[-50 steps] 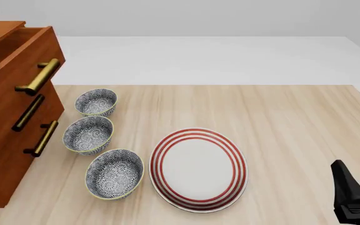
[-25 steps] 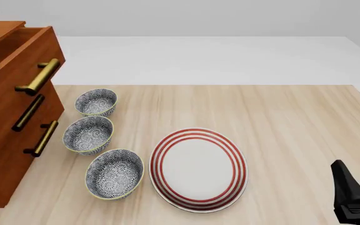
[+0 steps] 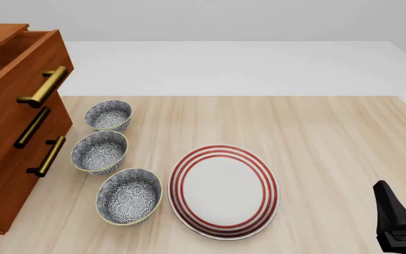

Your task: Open the top drawer of the cabinet.

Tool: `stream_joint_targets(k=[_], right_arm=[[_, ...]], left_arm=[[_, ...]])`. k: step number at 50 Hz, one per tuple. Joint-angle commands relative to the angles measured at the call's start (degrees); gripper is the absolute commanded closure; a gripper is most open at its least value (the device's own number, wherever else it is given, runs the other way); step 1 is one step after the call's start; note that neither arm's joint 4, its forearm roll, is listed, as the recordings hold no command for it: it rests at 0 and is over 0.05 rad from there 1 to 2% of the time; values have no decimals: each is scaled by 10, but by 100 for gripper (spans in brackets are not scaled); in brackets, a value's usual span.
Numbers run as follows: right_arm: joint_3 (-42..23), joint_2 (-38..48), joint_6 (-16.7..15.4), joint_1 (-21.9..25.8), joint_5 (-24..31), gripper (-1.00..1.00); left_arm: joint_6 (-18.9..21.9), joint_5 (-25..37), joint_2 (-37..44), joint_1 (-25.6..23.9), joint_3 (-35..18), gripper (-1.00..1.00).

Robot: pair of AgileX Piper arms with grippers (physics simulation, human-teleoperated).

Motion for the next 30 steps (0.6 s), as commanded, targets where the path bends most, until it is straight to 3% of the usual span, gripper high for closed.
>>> stream_joint_targets(k=[1, 30], right_arm=[[0, 0, 0, 0, 0, -100], [0, 0, 0, 0, 0, -100]], left_arm=[[-5, -10, 29, 12, -6, -100], [0, -38, 43, 33, 38, -100]])
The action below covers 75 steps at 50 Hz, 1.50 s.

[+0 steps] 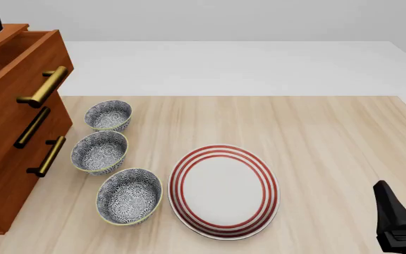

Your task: Open the top drawer of the cabinet.

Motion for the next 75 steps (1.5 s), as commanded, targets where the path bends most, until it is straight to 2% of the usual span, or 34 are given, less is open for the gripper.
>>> stream_joint_targets(k=[1, 20, 38, 75], right_arm=[[0, 0, 0, 0, 0, -100], [0, 0, 0, 0, 0, -100], [0, 0, 0, 0, 0, -100], [0, 0, 0, 0, 0, -100]], left_arm=[[2, -12, 4, 7, 16, -100], [12, -35, 20, 20, 43, -100], [20, -46, 36, 30, 47, -100], [24, -70, 79, 27, 71, -100]])
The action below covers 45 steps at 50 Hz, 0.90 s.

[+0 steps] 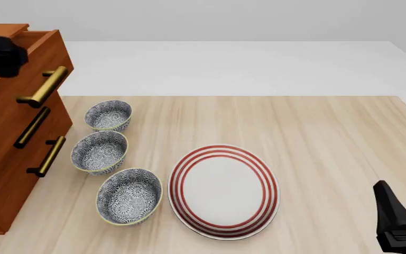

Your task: Open the top drawer of the cabinet.

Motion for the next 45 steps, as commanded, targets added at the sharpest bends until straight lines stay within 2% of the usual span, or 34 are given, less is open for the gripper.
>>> stream_joint_targets(k=[1, 45], right_arm=[[0, 0, 0, 0, 0, -100], [0, 0, 0, 0, 0, -100]], left_arm=[[0, -7, 8, -1, 10, -100], [-23, -44, 65, -2, 23, -100]])
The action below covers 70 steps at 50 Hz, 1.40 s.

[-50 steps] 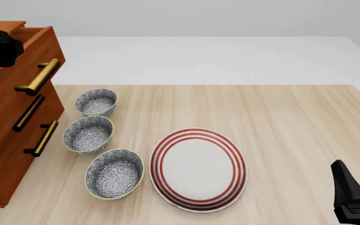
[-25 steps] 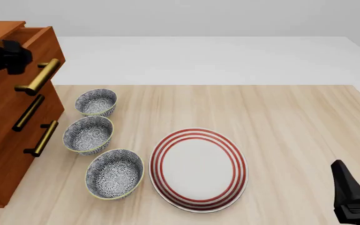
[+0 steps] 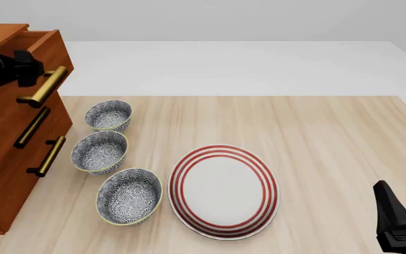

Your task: Open the top drawer of the cabinet.

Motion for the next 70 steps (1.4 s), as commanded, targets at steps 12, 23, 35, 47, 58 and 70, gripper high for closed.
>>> stream_joint_targets(k=[12, 23, 35, 47, 58, 70], right_arm=[[0, 0, 0, 0, 0, -100], [0, 0, 0, 0, 0, -100], [0, 0, 0, 0, 0, -100], [0, 0, 0, 0, 0, -100], [0, 0, 0, 0, 0, -100], [0, 0, 0, 0, 0, -100]], left_arm=[[-18, -23, 27, 3, 12, -100], [-27, -30, 36, -1, 16, -100], [-39, -44, 49, -9, 27, -100], [-49, -46, 57, -17, 31, -100], [-57, -53, 71, -19, 36, -100], [-51, -45, 92, -18, 22, -100]])
